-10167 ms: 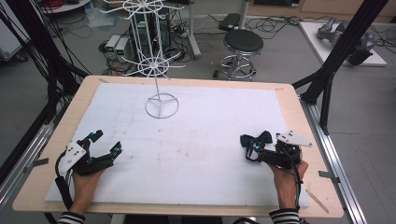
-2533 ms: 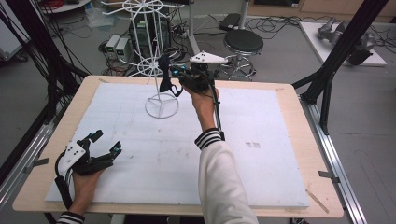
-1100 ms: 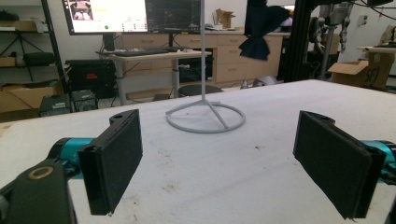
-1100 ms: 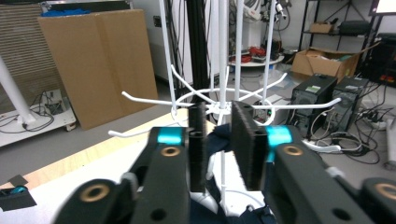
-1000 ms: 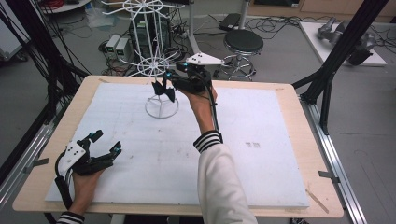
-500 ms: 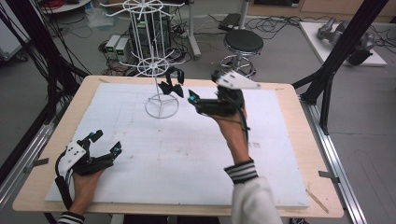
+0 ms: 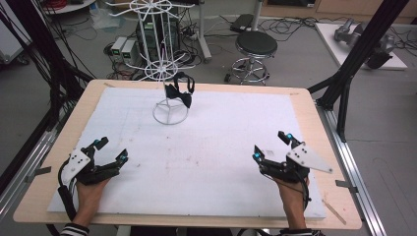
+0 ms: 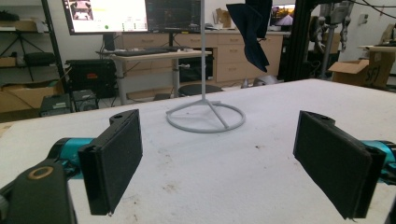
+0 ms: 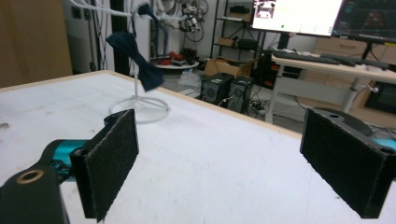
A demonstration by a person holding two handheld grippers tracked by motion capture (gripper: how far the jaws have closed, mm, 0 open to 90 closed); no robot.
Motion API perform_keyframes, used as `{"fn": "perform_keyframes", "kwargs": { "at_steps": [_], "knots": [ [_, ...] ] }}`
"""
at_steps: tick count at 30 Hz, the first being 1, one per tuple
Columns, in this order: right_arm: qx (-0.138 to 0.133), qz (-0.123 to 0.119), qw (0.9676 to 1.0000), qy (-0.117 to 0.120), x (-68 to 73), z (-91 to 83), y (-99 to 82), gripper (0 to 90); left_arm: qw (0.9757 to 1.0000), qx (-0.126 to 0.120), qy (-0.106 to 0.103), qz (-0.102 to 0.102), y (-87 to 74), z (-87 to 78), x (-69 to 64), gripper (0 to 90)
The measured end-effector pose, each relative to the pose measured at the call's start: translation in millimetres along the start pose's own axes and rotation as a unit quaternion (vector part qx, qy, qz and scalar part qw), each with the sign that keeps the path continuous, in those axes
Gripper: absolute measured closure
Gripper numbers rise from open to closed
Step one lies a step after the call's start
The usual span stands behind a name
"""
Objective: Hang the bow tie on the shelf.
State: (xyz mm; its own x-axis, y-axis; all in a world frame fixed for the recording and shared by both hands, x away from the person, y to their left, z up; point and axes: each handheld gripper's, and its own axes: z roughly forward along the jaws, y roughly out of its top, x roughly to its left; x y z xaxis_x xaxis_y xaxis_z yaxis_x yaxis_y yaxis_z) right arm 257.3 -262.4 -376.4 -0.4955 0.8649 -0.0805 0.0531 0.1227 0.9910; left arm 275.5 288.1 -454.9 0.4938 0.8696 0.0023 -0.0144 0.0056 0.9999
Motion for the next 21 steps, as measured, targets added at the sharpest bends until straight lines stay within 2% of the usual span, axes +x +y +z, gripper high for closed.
{"fn": "perform_keyframes", "kwargs": {
  "at_steps": [4, 8, 13, 16, 21],
  "knots": [
    [-0.014, 0.009, 0.9996, -0.021, -3.3, -9.5, -33.6, 10.7, 1.0000, -0.002, -0.001, 0.001, -0.1, -0.7, 0.0, 16.0],
    [-0.038, 0.028, 0.9978, -0.047, -5.6, -12.2, -53.9, 10.7, 1.0000, -0.003, 0.000, 0.001, -0.2, -0.8, 0.0, 16.0],
    [-0.044, 0.036, 0.9955, -0.075, -5.2, -7.2, -69.3, 10.6, 1.0000, -0.005, 0.002, 0.002, -0.3, -1.5, -0.2, 15.9],
    [-0.041, 0.050, 0.9949, -0.077, -6.3, -4.7, -77.5, 10.6, 1.0000, -0.006, 0.003, 0.002, -0.3, -1.5, -0.3, 15.9],
    [-0.039, 0.048, 0.9953, -0.075, -6.3, -4.4, -79.6, 10.7, 1.0000, -0.005, 0.003, 0.001, -0.3, -1.3, -0.1, 15.9]
  ]
}}
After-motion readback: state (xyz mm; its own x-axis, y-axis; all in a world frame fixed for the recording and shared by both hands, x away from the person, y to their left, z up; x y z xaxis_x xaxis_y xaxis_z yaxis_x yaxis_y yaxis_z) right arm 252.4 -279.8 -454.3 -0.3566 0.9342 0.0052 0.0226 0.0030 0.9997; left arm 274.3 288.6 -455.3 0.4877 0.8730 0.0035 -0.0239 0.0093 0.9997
